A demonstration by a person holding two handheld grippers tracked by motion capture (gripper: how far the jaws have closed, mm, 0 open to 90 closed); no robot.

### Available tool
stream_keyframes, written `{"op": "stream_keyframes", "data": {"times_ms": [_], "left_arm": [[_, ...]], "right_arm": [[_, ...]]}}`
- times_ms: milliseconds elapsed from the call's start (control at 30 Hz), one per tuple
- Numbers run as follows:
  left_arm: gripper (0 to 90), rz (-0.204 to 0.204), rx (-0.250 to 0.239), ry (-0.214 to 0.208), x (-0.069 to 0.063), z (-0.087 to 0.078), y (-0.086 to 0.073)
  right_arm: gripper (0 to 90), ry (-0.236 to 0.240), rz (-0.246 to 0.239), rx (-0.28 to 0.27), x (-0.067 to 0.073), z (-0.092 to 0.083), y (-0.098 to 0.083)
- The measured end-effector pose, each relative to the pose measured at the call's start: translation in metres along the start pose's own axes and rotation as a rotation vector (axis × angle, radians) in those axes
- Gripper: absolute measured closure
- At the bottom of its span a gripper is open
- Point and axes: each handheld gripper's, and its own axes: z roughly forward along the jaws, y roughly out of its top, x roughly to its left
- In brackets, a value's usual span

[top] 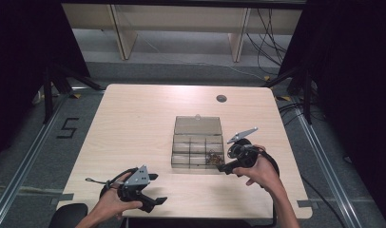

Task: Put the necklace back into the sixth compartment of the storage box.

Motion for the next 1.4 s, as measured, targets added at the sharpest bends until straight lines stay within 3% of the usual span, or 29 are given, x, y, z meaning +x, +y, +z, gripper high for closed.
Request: {"op": "stream_keyframes", "data": {"times_ms": [67, 167, 233, 267, 367, 500, 567, 633, 667, 733, 767, 800, 867, 900, 933, 967, 1000, 1033, 1100, 1133, 1233, 1267, 1300, 1400], "left_arm": [[15.0, -0.001, 0.001, -0.002, 0.0, 0.0, 0.0], [15.0, 0.0, 0.001, 0.0, 0.0, 0.0, 0.0], [15.0, -0.004, -0.002, 0.0, 0.0, 0.0, 0.0], [15.0, -0.006, -0.002, -0.001, 0.0, 0.0, 0.0], [15.0, -0.002, -0.001, 0.001, 0.0, 0.0, 0.0], [15.1, -0.006, -0.002, -0.001, 0.0, 0.0, 0.0], [15.1, 0.027, -0.001, -0.003, 0.002, 0.0, 0.001], [15.0, 0.021, -0.001, -0.001, 0.002, 0.0, 0.0], [15.0, -0.003, -0.001, -0.002, 0.0, 0.0, 0.0], [15.0, 0.018, -0.001, -0.001, 0.001, -0.001, 0.0], [15.0, -0.003, 0.002, 0.001, 0.0, -0.001, 0.0], [15.0, -0.003, 0.002, 0.001, 0.0, -0.001, 0.0], [15.0, 0.001, 0.002, 0.004, 0.0, -0.001, 0.0], [15.0, 0.001, 0.002, 0.004, 0.0, -0.001, 0.0], [15.0, 0.002, 0.002, 0.004, 0.0, -0.001, 0.0], [15.0, 0.001, -0.001, 0.0, 0.0, -0.001, 0.0], [15.0, 0.037, 0.008, 0.002, 0.002, -0.002, 0.001], [15.1, 0.035, 0.008, 0.002, 0.002, -0.002, 0.001], [15.0, 0.035, 0.008, 0.002, 0.002, -0.002, 0.001], [15.1, 0.036, 0.008, 0.002, 0.002, -0.002, 0.001], [15.1, 0.036, 0.009, 0.002, 0.002, -0.002, 0.001], [15.1, 0.029, 0.008, 0.0, 0.002, -0.002, 0.001], [15.0, -0.003, -0.002, -0.003, 0.0, -0.001, 0.0], [15.1, -0.009, -0.002, 0.001, 0.0, 0.0, 0.0]], "right_arm": [[25.1, 0.003, 0.037, 0.008, 0.003, -0.001, -0.002], [23.9, 0.004, 0.039, 0.007, 0.003, 0.0, -0.004], [23.5, 0.003, 0.01, -0.016, 0.002, 0.001, -0.006], [23.5, 0.007, 0.046, -0.006, 0.004, 0.001, -0.007], [22.6, -0.005, 0.02, -0.038, 0.001, 0.002, -0.01], [22.5, -0.001, 0.04, -0.043, 0.0, 0.002, -0.014], [22.3, -0.001, 0.044, -0.052, 0.0, 0.001, -0.016], [22.1, 0.005, 0.056, -0.051, 0.001, 0.001, -0.017], [22.1, -0.007, 0.053, -0.076, 0.0, 0.003, -0.019], [21.9, 0.006, 0.06, -0.056, 0.002, 0.001, -0.02], [21.8, 0.0, 0.035, -0.064, 0.0, 0.001, -0.02], [21.7, -0.007, 0.056, -0.055, 0.001, 0.0, -0.021], [21.6, 0.001, 0.041, -0.07, 0.0, 0.001, -0.022], [21.5, 0.008, 0.075, -0.082, 0.003, 0.002, -0.023], [21.3, -0.004, 0.039, -0.076, 0.0, 0.001, -0.024], [21.3, 0.0, 0.046, -0.077, 0.001, 0.001, -0.025], [21.3, -0.001, 0.066, -0.083, 0.002, 0.003, -0.026], [21.1, -0.007, 0.049, -0.074, 0.001, 0.002, -0.027], [20.8, -0.008, 0.061, -0.078, 0.001, 0.002, -0.029], [20.3, -0.005, 0.065, -0.106, 0.001, 0.003, -0.031], [19.3, -0.019, 0.087, -0.09, 0.002, 0.001, -0.035], [19.3, -0.02, 0.091, -0.093, 0.001, 0.001, -0.036], [19.3, -0.023, 0.095, -0.111, 0.001, 0.003, -0.037], [18.9, -0.024, 0.096, -0.106, 0.002, 0.002, -0.04]]}}
